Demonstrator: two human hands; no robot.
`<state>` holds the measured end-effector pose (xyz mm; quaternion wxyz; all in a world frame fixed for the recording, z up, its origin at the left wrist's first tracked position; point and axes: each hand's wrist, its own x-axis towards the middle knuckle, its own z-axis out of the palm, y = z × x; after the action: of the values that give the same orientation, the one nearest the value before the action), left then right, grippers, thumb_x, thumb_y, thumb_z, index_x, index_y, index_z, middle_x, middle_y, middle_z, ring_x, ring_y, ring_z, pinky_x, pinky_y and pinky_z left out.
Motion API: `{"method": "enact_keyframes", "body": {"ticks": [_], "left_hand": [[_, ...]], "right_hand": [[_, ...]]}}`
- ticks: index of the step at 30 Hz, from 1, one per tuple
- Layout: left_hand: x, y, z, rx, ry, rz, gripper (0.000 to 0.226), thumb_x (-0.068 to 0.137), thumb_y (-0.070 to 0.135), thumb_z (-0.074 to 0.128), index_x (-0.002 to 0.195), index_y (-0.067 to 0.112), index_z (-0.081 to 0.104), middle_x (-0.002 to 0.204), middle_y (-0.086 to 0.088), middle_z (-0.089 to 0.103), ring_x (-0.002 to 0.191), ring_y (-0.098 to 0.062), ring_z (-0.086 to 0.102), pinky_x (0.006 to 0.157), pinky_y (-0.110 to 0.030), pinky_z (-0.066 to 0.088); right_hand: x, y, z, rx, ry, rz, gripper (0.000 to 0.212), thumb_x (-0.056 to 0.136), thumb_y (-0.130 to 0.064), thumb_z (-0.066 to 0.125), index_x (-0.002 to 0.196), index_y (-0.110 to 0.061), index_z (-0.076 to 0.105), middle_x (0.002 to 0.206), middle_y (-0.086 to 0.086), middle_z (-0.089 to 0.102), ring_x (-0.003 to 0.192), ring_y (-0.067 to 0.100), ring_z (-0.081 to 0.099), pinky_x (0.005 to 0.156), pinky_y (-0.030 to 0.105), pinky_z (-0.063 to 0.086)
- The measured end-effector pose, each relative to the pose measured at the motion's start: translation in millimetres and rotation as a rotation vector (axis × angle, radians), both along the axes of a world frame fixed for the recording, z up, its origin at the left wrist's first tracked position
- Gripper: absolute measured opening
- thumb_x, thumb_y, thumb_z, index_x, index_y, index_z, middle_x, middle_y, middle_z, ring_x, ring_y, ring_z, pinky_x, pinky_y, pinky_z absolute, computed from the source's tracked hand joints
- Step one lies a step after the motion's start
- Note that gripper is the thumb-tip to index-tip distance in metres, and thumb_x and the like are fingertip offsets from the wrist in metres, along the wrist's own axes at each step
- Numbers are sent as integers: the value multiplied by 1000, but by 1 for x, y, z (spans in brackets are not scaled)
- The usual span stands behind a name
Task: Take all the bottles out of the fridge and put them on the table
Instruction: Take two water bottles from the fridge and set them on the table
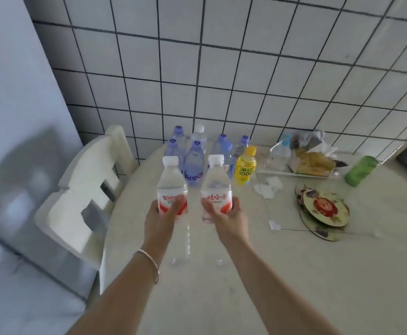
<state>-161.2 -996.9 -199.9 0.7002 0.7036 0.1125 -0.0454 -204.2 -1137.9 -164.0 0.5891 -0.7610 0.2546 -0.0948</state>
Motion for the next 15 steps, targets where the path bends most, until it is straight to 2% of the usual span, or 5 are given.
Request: {"method": "enact_keyframes", "body": {"ticks": [4, 8, 11, 12, 15], "left_hand": [[47, -3, -6, -17, -1, -7, 51, 63, 54, 77, 96, 16, 67, 79, -1, 70, 64, -13, 59, 57, -25, 42], [87, 0, -20, 30, -27, -56, 59, 60, 50, 80, 103, 13, 65, 89, -3, 72, 75, -15, 66, 66, -25, 50], [115, 8, -32, 59, -7, -156, 58, 60, 36, 85, 106, 9, 60, 87, -3, 68, 68, -10, 59, 58, -16, 45], [124, 11, -36, 39, 0, -205, 64, 56, 36, 86, 107, 7, 58, 88, -6, 68, 69, -13, 60, 59, -17, 46], [147, 16, -50, -22, 24, -283, 82, 47, 33, 88, 113, -1, 53, 94, -16, 65, 80, -22, 61, 72, -35, 50]], "right_hand": [[52, 3, -15, 47, 11, 20, 39, 67, -41, 79, 92, -22, 55, 76, -8, 63, 73, 13, 62, 67, 29, 50], [95, -1, -35, 63, 33, 53, 45, 63, -37, 83, 96, -19, 60, 84, -4, 68, 76, 14, 64, 66, 29, 52], [121, -5, -49, 40, 33, 91, 54, 55, -38, 84, 98, -21, 57, 89, -5, 67, 77, 11, 63, 63, 24, 46], [128, -6, -53, 29, 37, 104, 60, 50, -42, 83, 100, -23, 55, 92, -6, 67, 81, 11, 64, 65, 25, 47], [147, -6, -63, 17, 45, 139, 68, 48, -44, 84, 106, -27, 52, 96, -9, 66, 87, 12, 63, 68, 26, 48]]}}
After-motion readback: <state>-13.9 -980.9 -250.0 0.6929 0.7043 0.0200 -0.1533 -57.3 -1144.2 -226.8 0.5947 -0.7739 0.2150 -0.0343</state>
